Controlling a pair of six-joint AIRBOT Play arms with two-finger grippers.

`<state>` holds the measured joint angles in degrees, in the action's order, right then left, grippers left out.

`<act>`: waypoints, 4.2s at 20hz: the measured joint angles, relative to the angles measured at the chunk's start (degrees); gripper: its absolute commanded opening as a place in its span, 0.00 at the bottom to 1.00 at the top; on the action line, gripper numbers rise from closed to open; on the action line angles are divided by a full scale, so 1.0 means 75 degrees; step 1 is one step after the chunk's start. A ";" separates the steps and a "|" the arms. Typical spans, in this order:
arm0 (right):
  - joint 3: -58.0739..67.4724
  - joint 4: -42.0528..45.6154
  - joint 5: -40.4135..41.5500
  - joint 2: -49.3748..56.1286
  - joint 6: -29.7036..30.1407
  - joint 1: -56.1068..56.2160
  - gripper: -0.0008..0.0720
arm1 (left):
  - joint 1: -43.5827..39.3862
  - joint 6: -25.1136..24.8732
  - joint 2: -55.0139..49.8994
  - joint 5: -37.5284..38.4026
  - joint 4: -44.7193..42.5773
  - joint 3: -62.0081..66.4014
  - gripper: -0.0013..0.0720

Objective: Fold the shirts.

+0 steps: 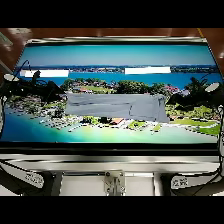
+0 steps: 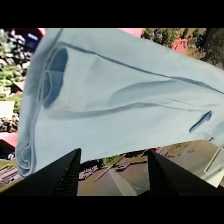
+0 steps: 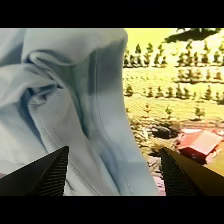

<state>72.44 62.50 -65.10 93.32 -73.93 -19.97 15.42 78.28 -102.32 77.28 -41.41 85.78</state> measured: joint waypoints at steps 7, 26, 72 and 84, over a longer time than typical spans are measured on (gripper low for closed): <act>0.0015 -0.1641 -0.0338 0.1192 0.0586 -0.0128 0.94 | -0.0315 0.0029 0.0329 0.0335 -0.0003 0.0114 0.70; 0.0117 -0.3462 -0.1343 -0.0944 0.1000 -0.0119 0.10 | -0.3407 0.0108 0.0079 -0.1172 0.0729 0.0122 0.08; 0.0122 -0.2483 0.0408 -0.0475 -0.1900 0.3771 0.94 | -0.1271 -0.1163 0.3660 -0.0513 0.0507 0.1518 0.07; -0.0367 -0.1440 0.0131 0.0822 -0.2221 0.3267 0.82 | -0.1253 -0.1061 0.3678 -0.0560 0.0484 0.1495 0.07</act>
<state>69.69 51.70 -64.12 99.48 -90.59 4.54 6.02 70.32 -74.74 73.08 -37.78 96.99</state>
